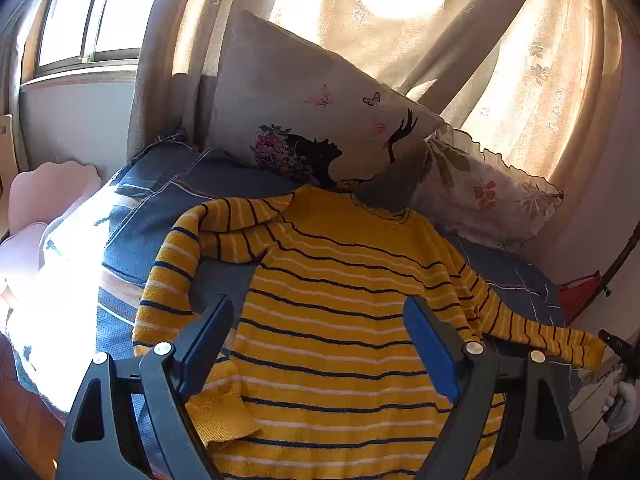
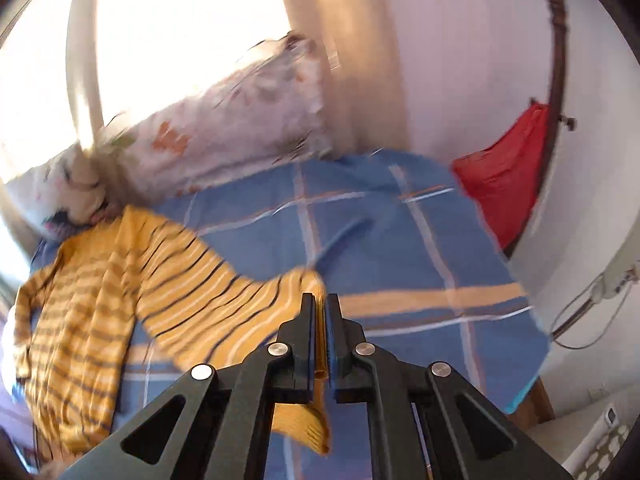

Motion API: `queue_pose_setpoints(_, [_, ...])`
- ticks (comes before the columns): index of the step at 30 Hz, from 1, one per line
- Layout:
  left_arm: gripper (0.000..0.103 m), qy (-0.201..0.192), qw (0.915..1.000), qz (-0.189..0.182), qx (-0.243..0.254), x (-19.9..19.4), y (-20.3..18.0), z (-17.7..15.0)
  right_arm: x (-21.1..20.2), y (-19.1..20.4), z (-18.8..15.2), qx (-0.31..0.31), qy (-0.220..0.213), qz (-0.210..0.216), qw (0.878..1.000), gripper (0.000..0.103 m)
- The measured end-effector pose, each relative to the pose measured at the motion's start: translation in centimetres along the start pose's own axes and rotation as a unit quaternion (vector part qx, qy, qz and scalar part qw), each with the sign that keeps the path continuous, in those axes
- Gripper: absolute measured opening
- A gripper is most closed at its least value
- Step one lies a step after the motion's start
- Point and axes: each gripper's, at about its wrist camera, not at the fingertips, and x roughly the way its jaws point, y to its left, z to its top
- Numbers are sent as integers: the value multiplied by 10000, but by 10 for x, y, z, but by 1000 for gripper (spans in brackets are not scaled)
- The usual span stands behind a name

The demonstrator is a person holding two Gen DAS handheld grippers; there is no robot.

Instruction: Fold small clothes

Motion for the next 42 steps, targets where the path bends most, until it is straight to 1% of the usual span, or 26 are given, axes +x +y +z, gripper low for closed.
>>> queue_pose_setpoints(1, [86,-17,10000,17,-32,0,3,0,-1,-15,18,163,-134,-283,9994,1])
queue_pose_setpoints(2, [86,-25,10000,27,-66,0,5,0,-1,-29,33,322,-231,-559,9977,1])
queue_pose_setpoints(4, [86,-18,9999,48,-134,2,12,-1,-2,-44,57,564,-323,-776,9949,1])
queue_pose_setpoints(5, [86,-5,9998,61,-180,3,15,-2,0,-46,66,607,-291,-769,9948,1])
queue_pose_setpoints(6, [86,11,9997,68,-231,4,19,-3,6,-47,73,621,-165,-643,9959,2])
queue_pose_setpoints(7, [86,21,9996,62,-275,6,23,-4,14,-44,74,669,52,-382,9970,2])
queue_pose_setpoints(9, [86,47,9993,52,-358,8,29,-5,32,-45,66,805,405,-39,9959,18])
queue_pose_setpoints(10, [86,73,9992,56,-385,10,32,-6,40,-40,53,849,602,88,9945,43])
queue_pose_setpoints(11, [86,107,9991,59,-402,12,34,-6,48,-38,40,900,738,190,9930,60])
queue_pose_setpoints(12, [86,145,9990,63,-425,14,36,-6,51,-36,24,997,831,268,9912,60])
queue_pose_setpoints(13, [86,184,9988,63,-447,16,38,-6,52,-35,5,1162,922,369,9882,60])
queue_pose_setpoints(15, [86,257,9986,23,-469,21,39,-5,53,-37,-34,1623,1119,765,9774,60])
queue_pose_setpoints(17, [86,321,9984,-39,-471,27,38,-4,52,-42,-69,2161,1244,1105,9621,60])
queue_pose_setpoints(19, [86,387,9982,-120,-446,34,33,-5,55,-47,-96,2628,1395,1293,9459,60])
queue_pose_setpoints(20, [86,426,9980,-184,-433,38,30,-6,57,-48,-105,2802,1397,1371,9398,60])
queue_pose_setpoints(21, [86,468,9977,-259,-424,41,27,-7,60,-48,-110,2889,1358,1394,9374,60])
queue_pose_setpoints(25, [86,551,9967,-467,-368,47,16,-12,82,-44,-113,3120,1310,1244,9328,61])
queue_pose_setpoints(27, [86,513,9968,-506,-347,43,14,-15,88,-41,-106,3140,1042,1017,9382,60])
queue_pose_setpoints(28, [86,492,9968,-512,-361,42,15,-15,88,-39,-103,3101,855,850,9430,60])
queue_pose_setpoints(30, [86,474,9968,-478,-432,40,21,-16,92,-36,-97,2964,638,584,9512,21])
queue_pose_setpoints(31, [86,467,9968,-442,-483,39,26,-15,94,-35,-94,2876,647,492,9543,10])
queue_pose_setpoints(33, [86,417,9968,-341,-598,34,38,-14,89,-36,-86,2874,491,522,9551,10])
queue_pose_setpoints(34, [86,377,9967,-276,-661,31,44,-12,83,-34,-77,2793,350,476,9584,9])
queue_pose_setpoints(37, [86,244,9959,-117,-867,23,65,-12,54,-25,-37,2460,-268,307,9684,9])
queue_pose_setpoints(40, [86,156,9938,-8,-1100,17,85,-15,28,4,15,1995,-850,256,9759,9])
queue_pose_setpoints(42, [86,126,9924,55,-1227,13,95,-18,22,41,46,1581,-1034,472,9809,9])
